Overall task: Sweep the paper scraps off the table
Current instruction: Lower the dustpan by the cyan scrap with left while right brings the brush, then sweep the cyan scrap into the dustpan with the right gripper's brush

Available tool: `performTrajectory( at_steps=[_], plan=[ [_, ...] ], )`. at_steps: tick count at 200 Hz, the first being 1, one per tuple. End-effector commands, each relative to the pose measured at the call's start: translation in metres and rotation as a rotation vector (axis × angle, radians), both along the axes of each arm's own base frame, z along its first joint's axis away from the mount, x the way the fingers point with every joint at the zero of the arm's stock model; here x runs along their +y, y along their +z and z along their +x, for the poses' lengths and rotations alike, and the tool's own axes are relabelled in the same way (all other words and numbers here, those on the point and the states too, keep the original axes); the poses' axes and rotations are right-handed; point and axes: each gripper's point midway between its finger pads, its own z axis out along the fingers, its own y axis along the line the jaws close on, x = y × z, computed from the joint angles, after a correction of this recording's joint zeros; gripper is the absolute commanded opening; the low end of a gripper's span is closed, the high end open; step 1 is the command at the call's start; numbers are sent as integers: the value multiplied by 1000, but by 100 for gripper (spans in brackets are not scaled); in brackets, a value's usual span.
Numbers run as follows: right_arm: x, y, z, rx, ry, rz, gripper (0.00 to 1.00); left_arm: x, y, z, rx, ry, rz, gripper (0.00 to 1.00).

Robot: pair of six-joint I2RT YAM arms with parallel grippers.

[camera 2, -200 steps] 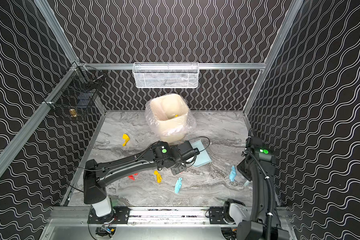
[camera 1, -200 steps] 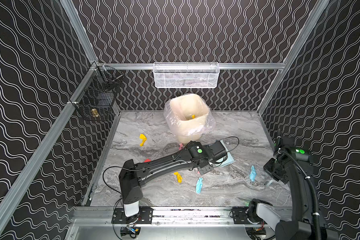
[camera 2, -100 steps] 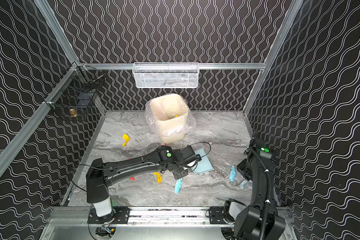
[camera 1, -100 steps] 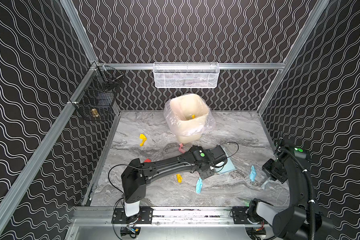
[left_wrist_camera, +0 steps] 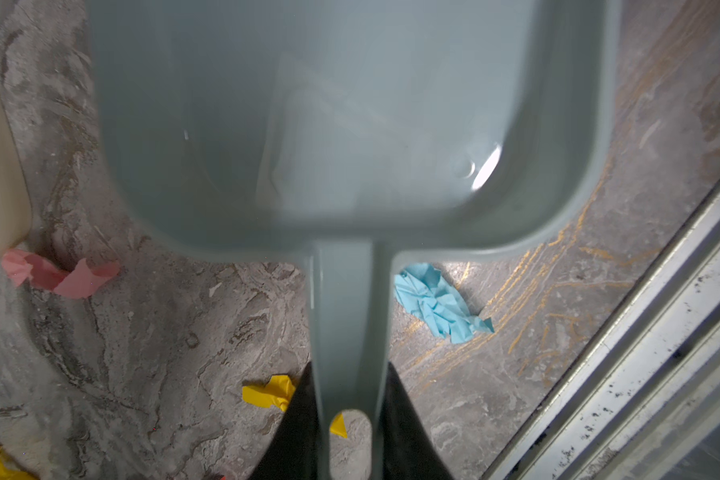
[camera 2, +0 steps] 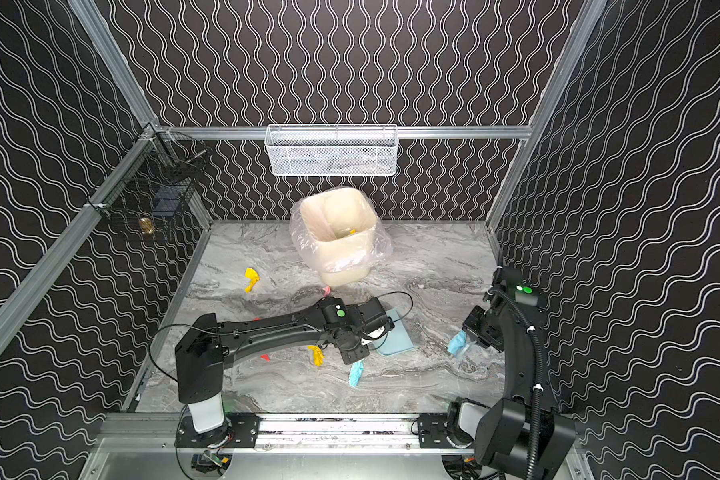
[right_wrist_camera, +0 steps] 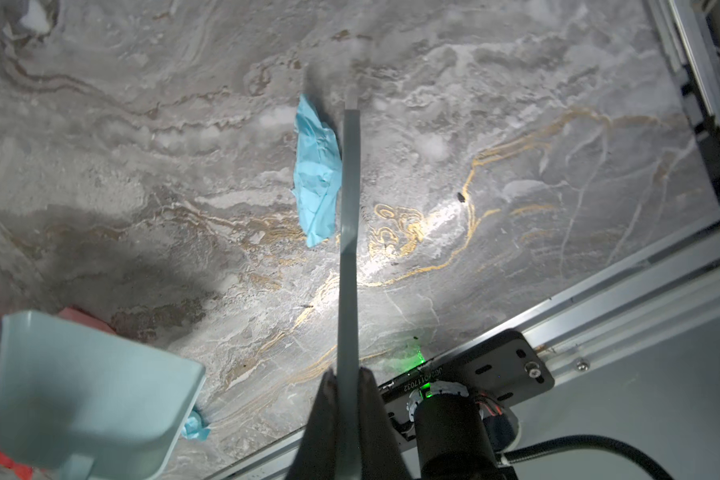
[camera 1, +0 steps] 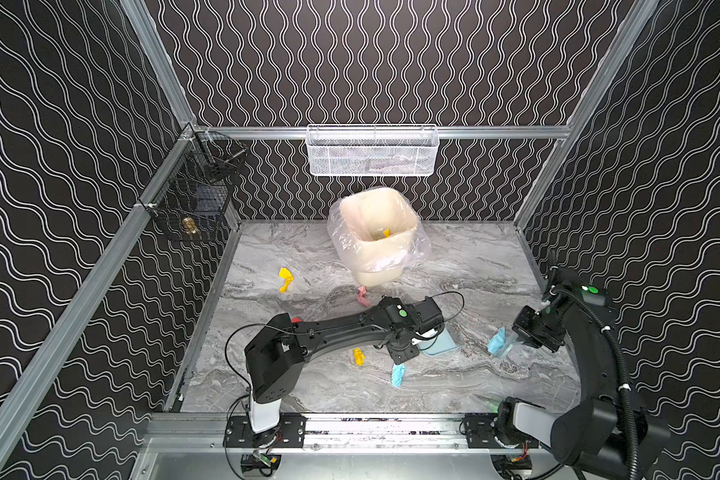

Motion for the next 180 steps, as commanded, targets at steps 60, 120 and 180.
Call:
performTrajectory(
  at_steps=[60,120,180],
  plan=[
    [34,17,8,31,228,-72,0,-4,-18,-7,53,-19,7,0],
    [15,22,39,46,230,-172,0,-24,-25,1,79,-33,-6,0],
    [20,4,56,56,257,-144,0,-25,-33,10,117,-29,27,0]
  ],
)
